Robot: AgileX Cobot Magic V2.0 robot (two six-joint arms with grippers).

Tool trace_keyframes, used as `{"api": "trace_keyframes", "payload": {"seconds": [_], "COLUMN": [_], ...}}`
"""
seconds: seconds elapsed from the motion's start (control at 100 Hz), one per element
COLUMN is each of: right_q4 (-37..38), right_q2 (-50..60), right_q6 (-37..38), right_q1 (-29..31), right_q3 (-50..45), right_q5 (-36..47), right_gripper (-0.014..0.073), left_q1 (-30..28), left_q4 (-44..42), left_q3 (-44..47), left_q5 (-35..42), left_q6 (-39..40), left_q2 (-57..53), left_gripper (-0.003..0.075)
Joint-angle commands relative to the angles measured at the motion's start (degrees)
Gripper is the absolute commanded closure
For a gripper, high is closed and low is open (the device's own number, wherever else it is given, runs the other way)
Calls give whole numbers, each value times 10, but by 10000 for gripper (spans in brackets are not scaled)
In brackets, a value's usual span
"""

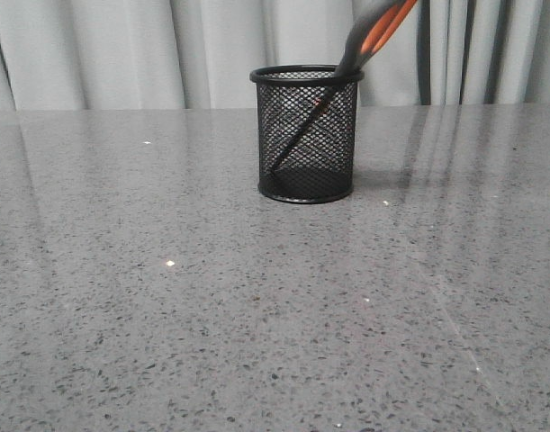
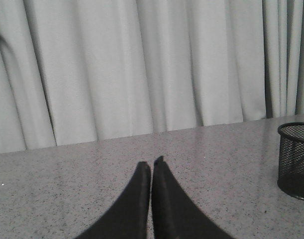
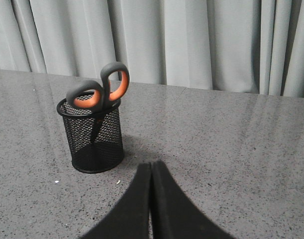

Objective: Put scissors into bucket

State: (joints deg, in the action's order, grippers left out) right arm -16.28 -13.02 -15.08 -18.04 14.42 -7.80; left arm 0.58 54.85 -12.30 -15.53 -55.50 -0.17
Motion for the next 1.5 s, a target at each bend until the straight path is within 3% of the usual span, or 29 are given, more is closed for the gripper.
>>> {"api": "trace_keyframes", "payload": {"seconds": [0.0, 0.55, 0.63, 0.69, 0.79, 0.87, 1.02, 1.17, 1.22, 1.49], "right_q4": [-2, -2, -2, -2, -2, -2, -2, -2, -2, -2], "right_q2": [-3, -3, -3, -3, -3, -3, -3, -3, -3, -3], "right_q6": [-4, -4, -4, -4, -4, -4, -4, -4, -4, -4], "right_q1": [2, 2, 2, 2, 2, 2, 2, 2, 2, 2], "right_q3": [16, 16, 16, 16, 16, 16, 16, 16, 16, 16], "right_q5": [43, 43, 43, 43, 43, 43, 43, 43, 43, 42], "right_gripper": [667, 667, 667, 667, 667, 667, 667, 667, 667, 667], "left_q1": [-1, -1, -1, -1, -8, -14, -15, 1, 5, 5], "left_q4": [16, 16, -3, -66, -319, -429, -464, -552, -545, -507], "left_q3": [-15, -15, -14, -12, 7, 32, 88, 130, 149, 146], "left_q5": [26, 26, 53, 77, 91, 91, 98, 125, 160, 125], "left_q6": [6, 6, 16, 104, 350, 492, 523, 611, 615, 616], "left_q2": [1, 1, 2, 3, 3, 2, -16, -15, -15, -15], "left_gripper": [740, 740, 740, 740, 740, 740, 740, 740, 740, 740]}}
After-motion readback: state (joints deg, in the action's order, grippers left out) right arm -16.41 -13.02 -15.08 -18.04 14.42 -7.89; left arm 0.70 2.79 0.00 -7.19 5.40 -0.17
